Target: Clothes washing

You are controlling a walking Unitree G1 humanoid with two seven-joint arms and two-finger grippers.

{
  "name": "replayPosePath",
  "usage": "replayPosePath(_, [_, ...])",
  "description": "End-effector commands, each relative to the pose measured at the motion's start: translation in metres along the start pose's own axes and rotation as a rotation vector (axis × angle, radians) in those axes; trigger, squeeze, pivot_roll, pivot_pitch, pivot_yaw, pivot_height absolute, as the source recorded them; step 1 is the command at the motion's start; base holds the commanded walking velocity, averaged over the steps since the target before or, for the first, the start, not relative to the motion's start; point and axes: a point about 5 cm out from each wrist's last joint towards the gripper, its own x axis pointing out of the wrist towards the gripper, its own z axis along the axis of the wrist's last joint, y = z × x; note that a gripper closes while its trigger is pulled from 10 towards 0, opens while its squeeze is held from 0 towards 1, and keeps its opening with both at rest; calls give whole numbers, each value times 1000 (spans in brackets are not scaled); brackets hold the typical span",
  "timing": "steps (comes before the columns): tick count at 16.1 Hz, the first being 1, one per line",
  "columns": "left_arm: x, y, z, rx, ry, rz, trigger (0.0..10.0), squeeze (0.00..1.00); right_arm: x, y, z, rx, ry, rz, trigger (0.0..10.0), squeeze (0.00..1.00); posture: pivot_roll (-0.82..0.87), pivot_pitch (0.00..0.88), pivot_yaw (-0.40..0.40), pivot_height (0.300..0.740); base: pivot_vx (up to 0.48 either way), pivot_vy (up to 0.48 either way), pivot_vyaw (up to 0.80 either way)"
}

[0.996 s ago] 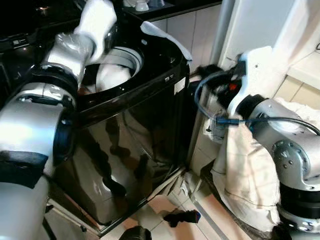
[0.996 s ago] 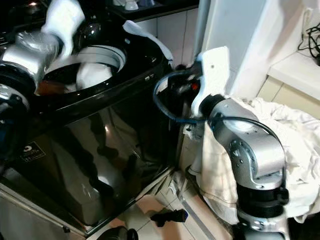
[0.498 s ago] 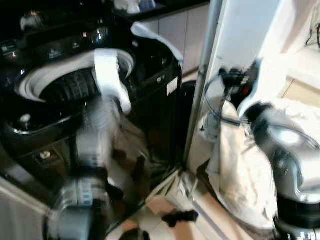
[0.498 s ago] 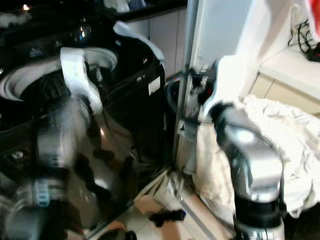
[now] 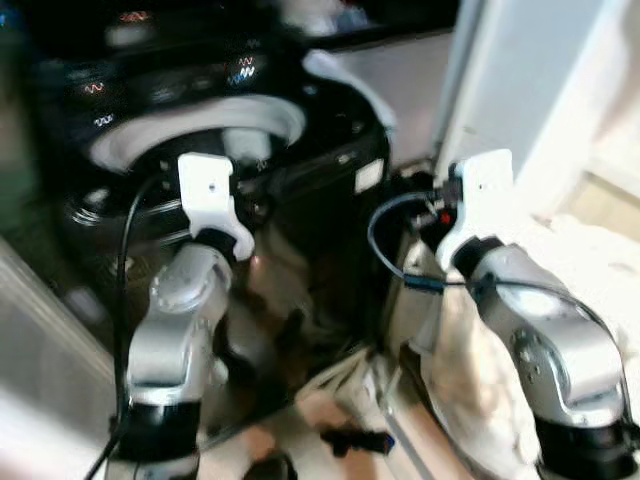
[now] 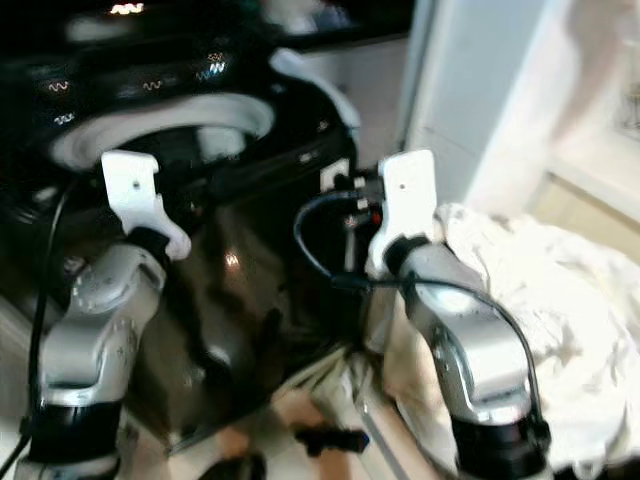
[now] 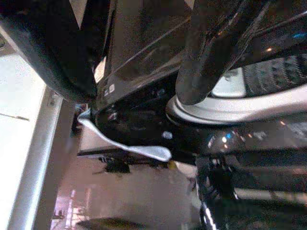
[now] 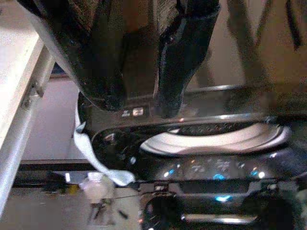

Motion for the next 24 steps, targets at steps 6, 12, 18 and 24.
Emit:
replayPosePath(6, [5,-3,-23,22,124,-3,10000,0,-3,-7,-27,1,87,-111,10000,0,15,0,53,740,0,-61,105])
replayPosePath(12, [1,-10,-32,54,162,-41,10000,0,-6,-4,-31,19,93,-100,10000,0,3,0,59,740,-188,0,0])
replayPosePath(18, [-1,-11,-31,58,166,-42,10000,0,-8,4,-33,-6,98,-36,10000,0,2,0,59,740,0,-337,646])
replayPosePath(24, [-4,-9,-37,32,183,-30,10000,0,-11,0,-44,11,136,-67,10000,0,3,0,54,740,0,-119,267])
